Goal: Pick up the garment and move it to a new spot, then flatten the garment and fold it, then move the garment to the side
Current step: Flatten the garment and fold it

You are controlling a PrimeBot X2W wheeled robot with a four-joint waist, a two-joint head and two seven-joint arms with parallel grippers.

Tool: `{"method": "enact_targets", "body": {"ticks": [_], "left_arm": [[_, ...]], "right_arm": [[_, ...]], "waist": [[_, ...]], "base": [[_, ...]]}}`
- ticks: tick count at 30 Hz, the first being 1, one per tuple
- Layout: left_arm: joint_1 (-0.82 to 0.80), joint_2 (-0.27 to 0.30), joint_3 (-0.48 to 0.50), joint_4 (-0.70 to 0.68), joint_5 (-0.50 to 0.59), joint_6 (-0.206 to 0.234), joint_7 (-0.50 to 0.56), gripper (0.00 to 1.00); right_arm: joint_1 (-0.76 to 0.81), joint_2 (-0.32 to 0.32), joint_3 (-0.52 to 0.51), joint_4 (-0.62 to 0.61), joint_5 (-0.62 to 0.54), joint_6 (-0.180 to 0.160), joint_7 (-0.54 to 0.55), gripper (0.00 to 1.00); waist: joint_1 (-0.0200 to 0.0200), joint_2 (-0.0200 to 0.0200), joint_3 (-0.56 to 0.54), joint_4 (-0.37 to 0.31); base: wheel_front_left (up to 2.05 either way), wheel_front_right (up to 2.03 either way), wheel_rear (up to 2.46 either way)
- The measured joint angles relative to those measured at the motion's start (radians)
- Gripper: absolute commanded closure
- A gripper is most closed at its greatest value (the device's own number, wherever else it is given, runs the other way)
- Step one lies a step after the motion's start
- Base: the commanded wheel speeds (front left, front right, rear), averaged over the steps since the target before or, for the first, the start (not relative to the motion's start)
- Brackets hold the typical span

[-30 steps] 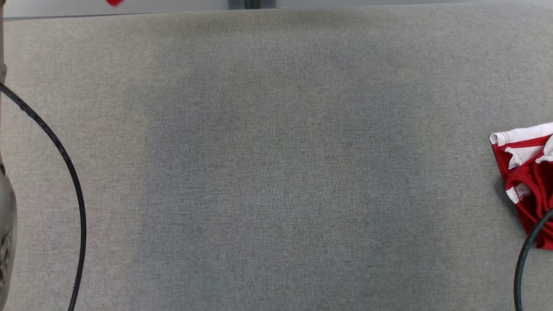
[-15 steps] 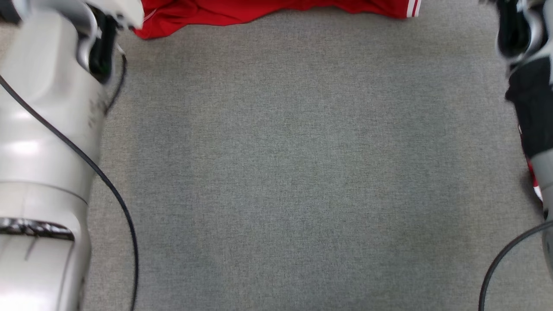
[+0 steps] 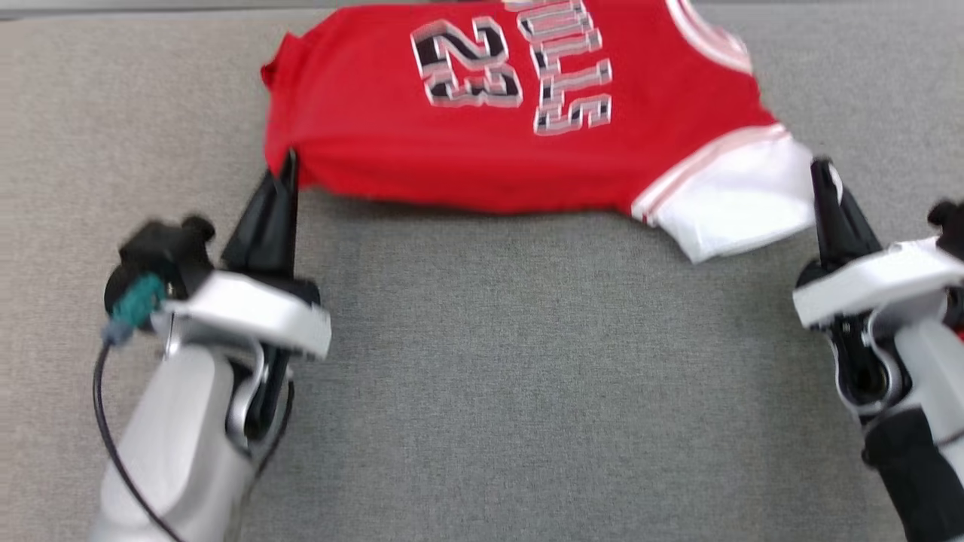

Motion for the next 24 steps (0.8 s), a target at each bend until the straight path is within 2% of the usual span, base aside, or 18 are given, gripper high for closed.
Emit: {"method": "enact_targets", "body": {"ticks": [5, 10, 14, 17, 18, 19, 24], "left_arm": [[0.273, 0.041, -0.007, -0.306, 0.007, 0.092, 0.126, 1.00], [0.502, 0.074, 0.000, -0.532, 0.005, 0.177, 0.241, 1.00], [0.639, 0.101, 0.027, -0.630, -0.009, 0.234, 0.311, 1.00], [0.684, 0.109, 0.028, -0.668, -0.011, 0.249, 0.340, 1.00], [0.723, 0.120, 0.032, -0.699, -0.013, 0.266, 0.370, 1.00], [0.723, 0.120, 0.032, -0.699, -0.013, 0.266, 0.370, 1.00], [0.807, 0.135, 0.048, -0.744, -0.020, 0.304, 0.427, 1.00]], "right_arm": [[0.201, -0.010, -0.043, -0.131, 0.031, 0.000, 0.000, 1.00], [0.396, 0.001, -0.086, -0.249, 0.037, 0.000, 0.010, 1.00], [0.546, 0.034, -0.140, -0.364, 0.005, 0.000, 0.053, 1.00], [0.616, 0.059, -0.186, -0.424, -0.017, 0.000, 0.073, 1.00], [0.681, 0.094, -0.222, -0.494, -0.046, 0.000, 0.113, 1.00], [0.681, 0.094, -0.222, -0.494, -0.046, 0.000, 0.113, 1.00], [0.851, 0.180, -0.299, -0.665, -0.118, 0.000, 0.236, 1.00]], "waist": [[0.0000, 0.0000, -0.061, 0.008], [0.0000, 0.0000, -0.126, 0.010], [0.0000, 0.0000, -0.176, 0.006], [0.0000, 0.0000, -0.196, 0.003], [0.0000, 0.0000, -0.213, 0.000], [0.0000, 0.0000, -0.213, 0.000], [0.0000, 0.0001, -0.241, -0.013]], "base": [[0.00, 0.00, 0.00], [0.00, 0.00, 0.00], [0.00, 0.00, 0.00], [0.00, 0.00, 0.00], [0.00, 0.00, 0.00], [0.00, 0.00, 0.00], [0.00, 0.00, 0.00]]}}
